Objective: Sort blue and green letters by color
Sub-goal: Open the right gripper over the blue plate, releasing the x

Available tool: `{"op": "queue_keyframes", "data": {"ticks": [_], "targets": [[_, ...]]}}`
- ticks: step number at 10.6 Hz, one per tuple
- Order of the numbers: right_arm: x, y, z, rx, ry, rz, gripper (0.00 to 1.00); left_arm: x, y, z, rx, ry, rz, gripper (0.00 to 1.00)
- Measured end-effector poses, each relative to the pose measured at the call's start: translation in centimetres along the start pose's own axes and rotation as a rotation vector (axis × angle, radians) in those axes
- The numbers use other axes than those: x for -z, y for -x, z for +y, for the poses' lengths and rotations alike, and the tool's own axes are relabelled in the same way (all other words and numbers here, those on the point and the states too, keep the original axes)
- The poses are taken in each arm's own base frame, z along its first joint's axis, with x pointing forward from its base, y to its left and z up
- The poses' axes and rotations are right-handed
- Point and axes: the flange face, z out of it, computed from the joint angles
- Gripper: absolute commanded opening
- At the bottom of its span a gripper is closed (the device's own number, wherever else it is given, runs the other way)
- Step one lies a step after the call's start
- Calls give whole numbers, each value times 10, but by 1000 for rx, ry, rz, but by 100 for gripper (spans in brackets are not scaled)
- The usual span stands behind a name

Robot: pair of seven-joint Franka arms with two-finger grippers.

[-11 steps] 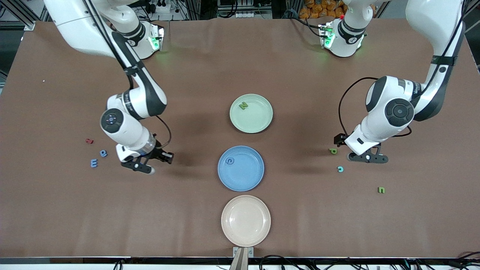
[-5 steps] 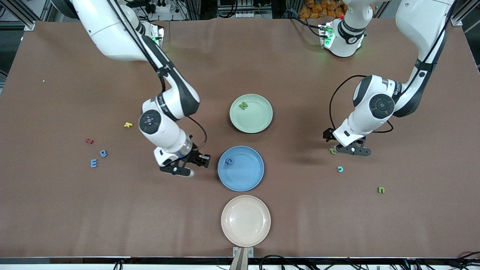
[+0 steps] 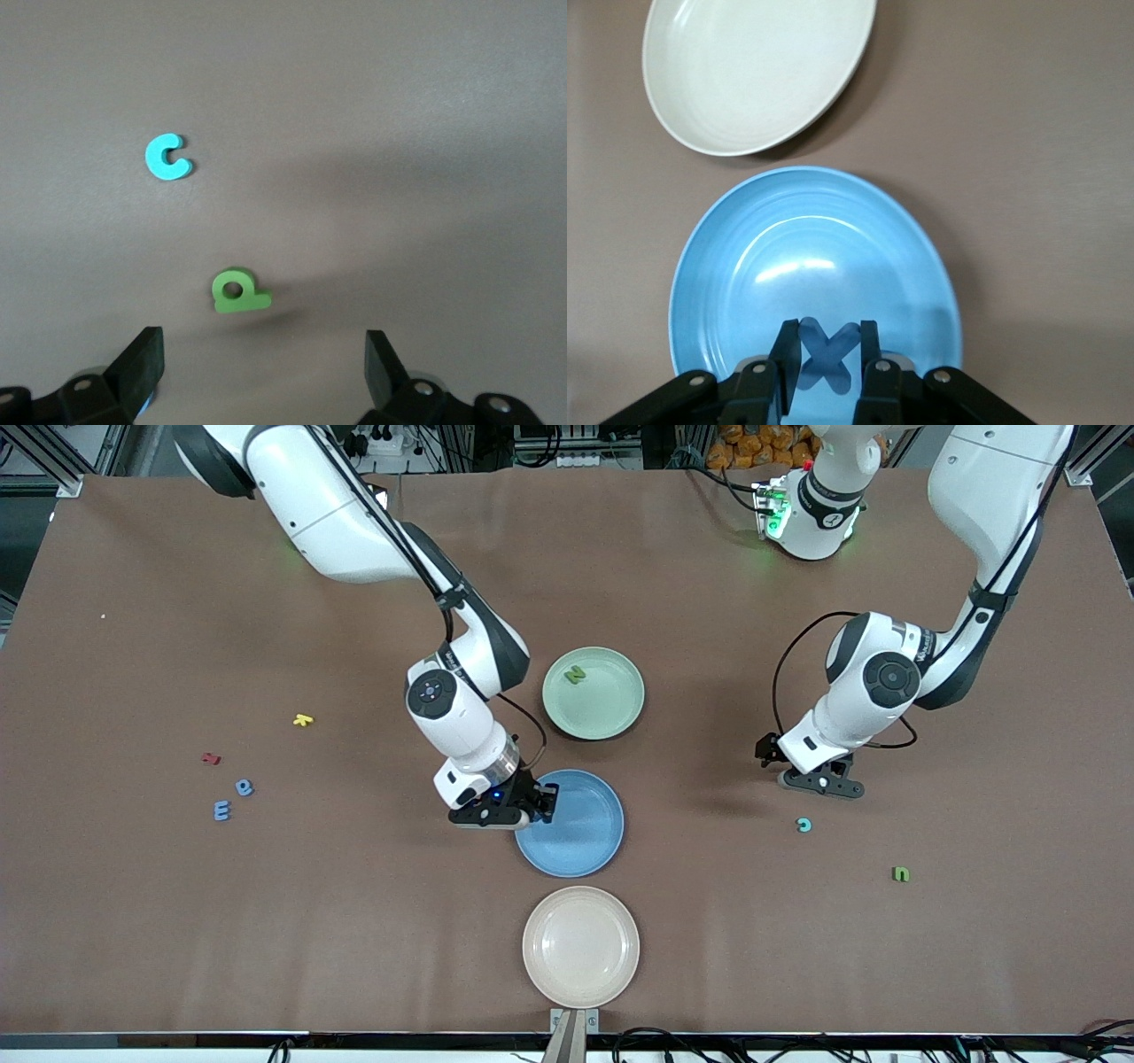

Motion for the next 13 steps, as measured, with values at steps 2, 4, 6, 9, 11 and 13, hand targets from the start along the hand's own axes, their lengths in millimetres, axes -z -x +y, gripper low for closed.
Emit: {"op": "queue_keyframes", "data": {"ticks": [2, 4, 6, 9, 11, 13], "targets": [[-9, 7, -5, -27, -21, 22, 100, -16, 0, -9, -26, -9, 17, 100], [-4, 1, -7, -67, -28, 33, 100, -24, 2, -28, -24, -19, 17, 100], [-4, -2, -3, -75, -8, 14, 100, -28, 2, -32, -20, -15, 11, 100], [16, -23, 15, -101, 45, -31, 100, -28, 2, -27, -22, -13, 11, 98], [36, -41, 44, -87, 70, -39, 100, -31, 0, -25, -22, -8, 11, 98], [45, -54, 93, -13, 105, -53, 100, -40, -1, -26, -17, 1, 0, 93]]}}
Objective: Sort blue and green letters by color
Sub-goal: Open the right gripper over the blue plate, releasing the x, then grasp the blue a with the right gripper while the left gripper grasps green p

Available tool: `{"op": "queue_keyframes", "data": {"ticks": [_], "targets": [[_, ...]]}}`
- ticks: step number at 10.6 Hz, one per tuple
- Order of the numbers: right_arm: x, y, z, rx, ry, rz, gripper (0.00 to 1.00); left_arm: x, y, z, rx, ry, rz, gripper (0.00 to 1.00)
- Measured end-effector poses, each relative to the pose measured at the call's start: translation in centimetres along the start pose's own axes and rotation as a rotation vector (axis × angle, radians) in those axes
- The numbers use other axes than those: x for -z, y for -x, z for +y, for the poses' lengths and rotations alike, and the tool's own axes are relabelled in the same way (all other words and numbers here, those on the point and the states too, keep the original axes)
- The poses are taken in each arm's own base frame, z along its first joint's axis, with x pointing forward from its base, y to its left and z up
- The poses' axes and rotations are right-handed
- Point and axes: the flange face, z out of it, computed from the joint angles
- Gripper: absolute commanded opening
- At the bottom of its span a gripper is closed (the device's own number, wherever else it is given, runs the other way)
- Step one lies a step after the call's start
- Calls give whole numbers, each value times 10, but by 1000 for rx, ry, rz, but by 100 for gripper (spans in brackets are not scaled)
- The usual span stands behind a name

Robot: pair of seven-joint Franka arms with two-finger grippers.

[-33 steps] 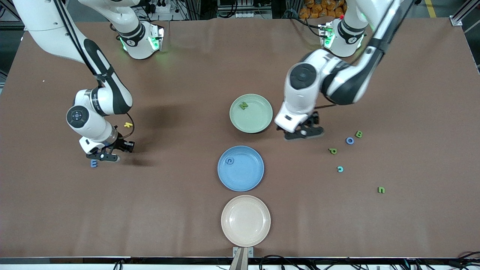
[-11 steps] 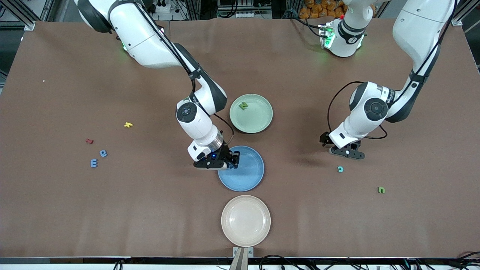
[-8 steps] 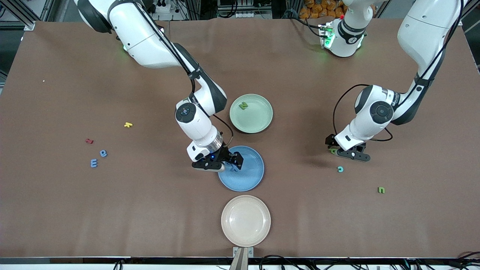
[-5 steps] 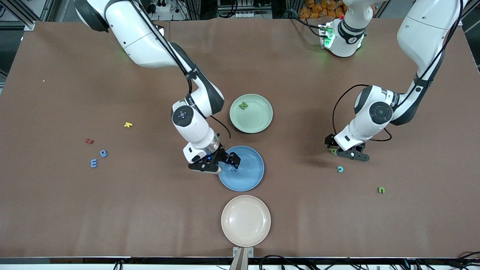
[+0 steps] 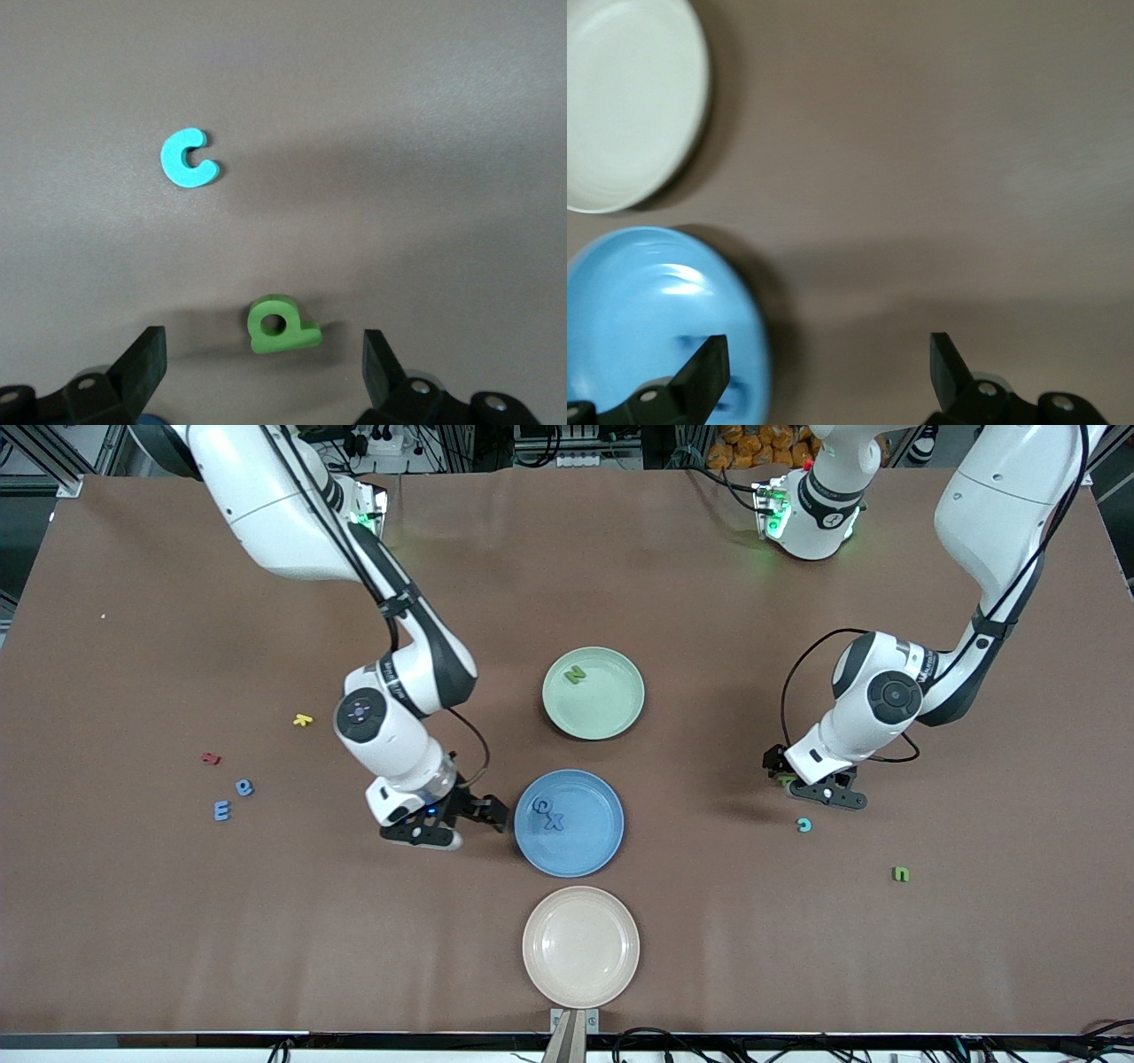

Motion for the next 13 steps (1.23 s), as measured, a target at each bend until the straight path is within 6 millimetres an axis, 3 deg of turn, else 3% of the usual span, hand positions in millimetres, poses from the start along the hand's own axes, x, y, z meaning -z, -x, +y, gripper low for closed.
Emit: {"op": "queue_keyframes", "data": {"ticks": [2, 5, 9, 11, 13], "targets": [[10, -12, 55, 81, 41, -38, 100, -7, 0, 1, 1, 7, -8, 88], [42, -37, 132, 153, 77, -96, 100, -10, 0, 1, 1, 11, -12, 76], [67, -66, 253, 112, 104, -90, 100, -11, 0, 1, 3, 12, -12, 42], [77, -75, 303, 51, 127, -81, 100, -9, -2, 0, 4, 11, -7, 15], [82, -72, 349, -12, 163, -97, 100, -6, -3, 1, 1, 9, -4, 13]]}}
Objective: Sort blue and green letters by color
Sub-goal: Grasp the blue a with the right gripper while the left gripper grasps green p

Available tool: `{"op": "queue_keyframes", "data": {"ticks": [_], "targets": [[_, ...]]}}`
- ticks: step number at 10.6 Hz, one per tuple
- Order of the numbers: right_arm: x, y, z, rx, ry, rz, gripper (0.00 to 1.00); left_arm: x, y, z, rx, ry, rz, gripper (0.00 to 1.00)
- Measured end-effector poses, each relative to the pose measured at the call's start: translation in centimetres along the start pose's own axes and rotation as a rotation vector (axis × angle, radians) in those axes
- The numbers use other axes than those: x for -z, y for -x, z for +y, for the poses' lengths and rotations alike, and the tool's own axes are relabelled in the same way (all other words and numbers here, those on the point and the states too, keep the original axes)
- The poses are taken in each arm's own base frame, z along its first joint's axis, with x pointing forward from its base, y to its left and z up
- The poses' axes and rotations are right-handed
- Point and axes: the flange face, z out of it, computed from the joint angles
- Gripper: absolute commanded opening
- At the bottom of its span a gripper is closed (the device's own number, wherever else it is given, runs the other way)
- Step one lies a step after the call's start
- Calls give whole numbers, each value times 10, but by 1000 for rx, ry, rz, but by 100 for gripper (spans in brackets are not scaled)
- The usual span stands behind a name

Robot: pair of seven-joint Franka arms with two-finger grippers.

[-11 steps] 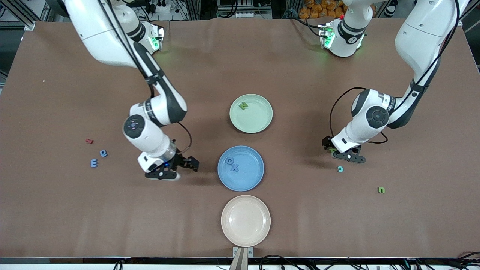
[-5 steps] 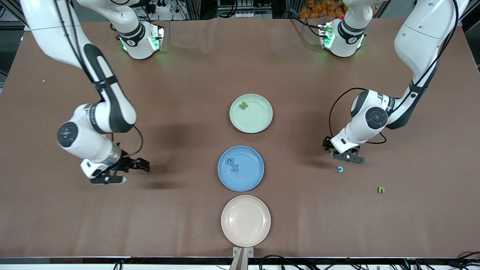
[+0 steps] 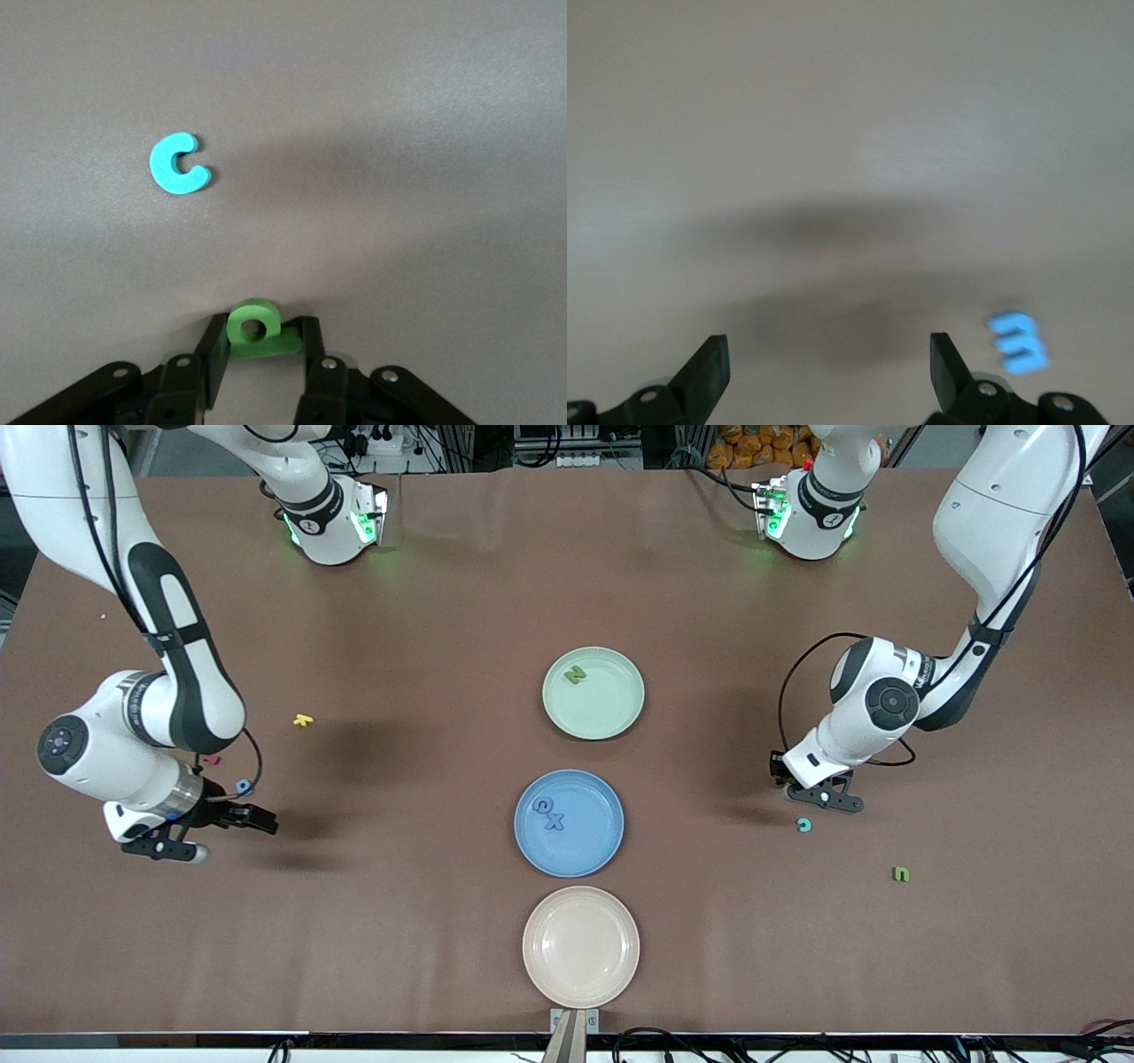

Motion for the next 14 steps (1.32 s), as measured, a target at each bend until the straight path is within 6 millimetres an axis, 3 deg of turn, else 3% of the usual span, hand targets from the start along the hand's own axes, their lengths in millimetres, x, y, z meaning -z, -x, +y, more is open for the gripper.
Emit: {"op": "queue_keyframes", "data": {"ticks": [2, 4, 8, 10, 12, 14], "targets": [[-14, 15, 46, -45, 41, -41, 100, 0, 0, 0, 0, 0, 0, 5], [-26, 30, 76, -67, 66, -77, 100, 1, -1, 0, -3, -1, 5, 0], [-50, 55, 83, -74, 76, -76, 100, 15, -18, 4, -16, -11, 25, 0], [-60, 67, 84, -75, 77, -90, 100, 29, -29, 21, -15, -15, 0, 0], [-66, 75, 84, -76, 79, -97, 84, 46, -38, 59, 49, -10, -23, 0], [-68, 77, 82, -73, 78, -100, 58, 56, -39, 109, 101, -9, -26, 0]]}}
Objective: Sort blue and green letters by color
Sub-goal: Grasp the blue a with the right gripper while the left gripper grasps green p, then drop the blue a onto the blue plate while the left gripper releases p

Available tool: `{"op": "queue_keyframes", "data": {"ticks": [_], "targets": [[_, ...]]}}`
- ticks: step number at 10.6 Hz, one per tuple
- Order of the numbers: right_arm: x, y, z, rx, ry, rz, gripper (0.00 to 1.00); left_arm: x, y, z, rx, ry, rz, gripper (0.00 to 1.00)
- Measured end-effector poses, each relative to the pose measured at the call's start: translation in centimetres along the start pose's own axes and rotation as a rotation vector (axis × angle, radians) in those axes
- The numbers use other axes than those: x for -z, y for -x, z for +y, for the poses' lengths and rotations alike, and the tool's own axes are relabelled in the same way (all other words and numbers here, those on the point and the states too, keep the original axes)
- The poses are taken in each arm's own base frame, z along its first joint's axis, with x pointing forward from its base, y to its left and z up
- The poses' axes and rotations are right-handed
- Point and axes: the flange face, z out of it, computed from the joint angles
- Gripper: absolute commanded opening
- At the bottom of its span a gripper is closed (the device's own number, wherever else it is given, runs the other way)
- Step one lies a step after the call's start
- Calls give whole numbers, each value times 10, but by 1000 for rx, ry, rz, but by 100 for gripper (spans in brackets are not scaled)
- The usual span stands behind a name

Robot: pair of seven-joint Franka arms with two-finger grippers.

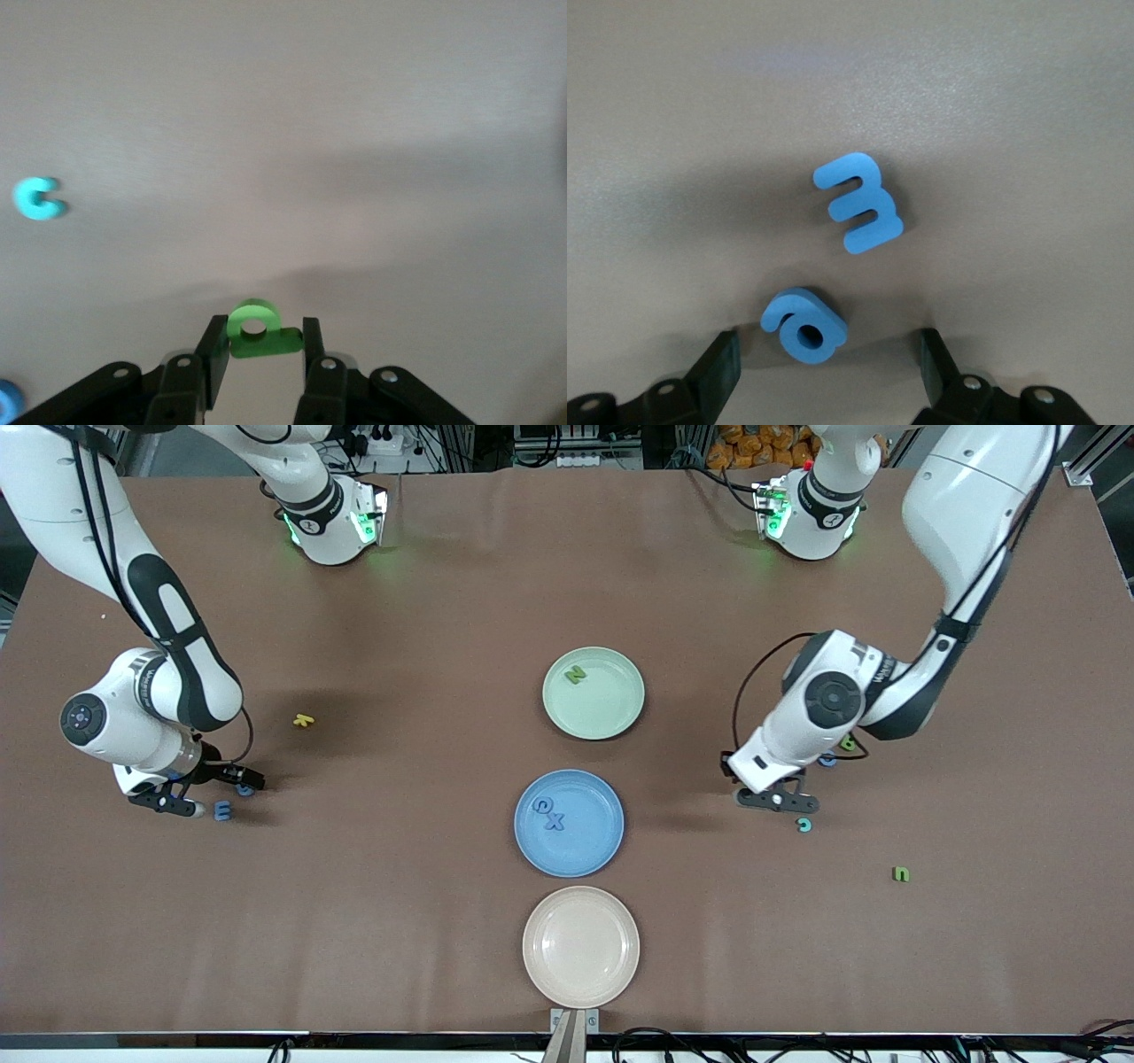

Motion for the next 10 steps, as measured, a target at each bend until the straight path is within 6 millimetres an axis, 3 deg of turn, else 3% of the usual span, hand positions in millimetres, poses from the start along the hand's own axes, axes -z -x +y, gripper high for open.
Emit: {"op": "queue_keyframes", "data": {"ticks": [5, 9, 10], "targets": [[7, -2, -4, 8, 0, 18, 26, 16, 30, 128, 121, 10, 20, 0], [9, -2, -7, 17, 1, 20, 17, 8, 72, 203, 217, 11, 1, 0], [9, -2, -10, 21, 1, 21, 17, 5, 82, 215, 235, 1, -10, 24]]}}
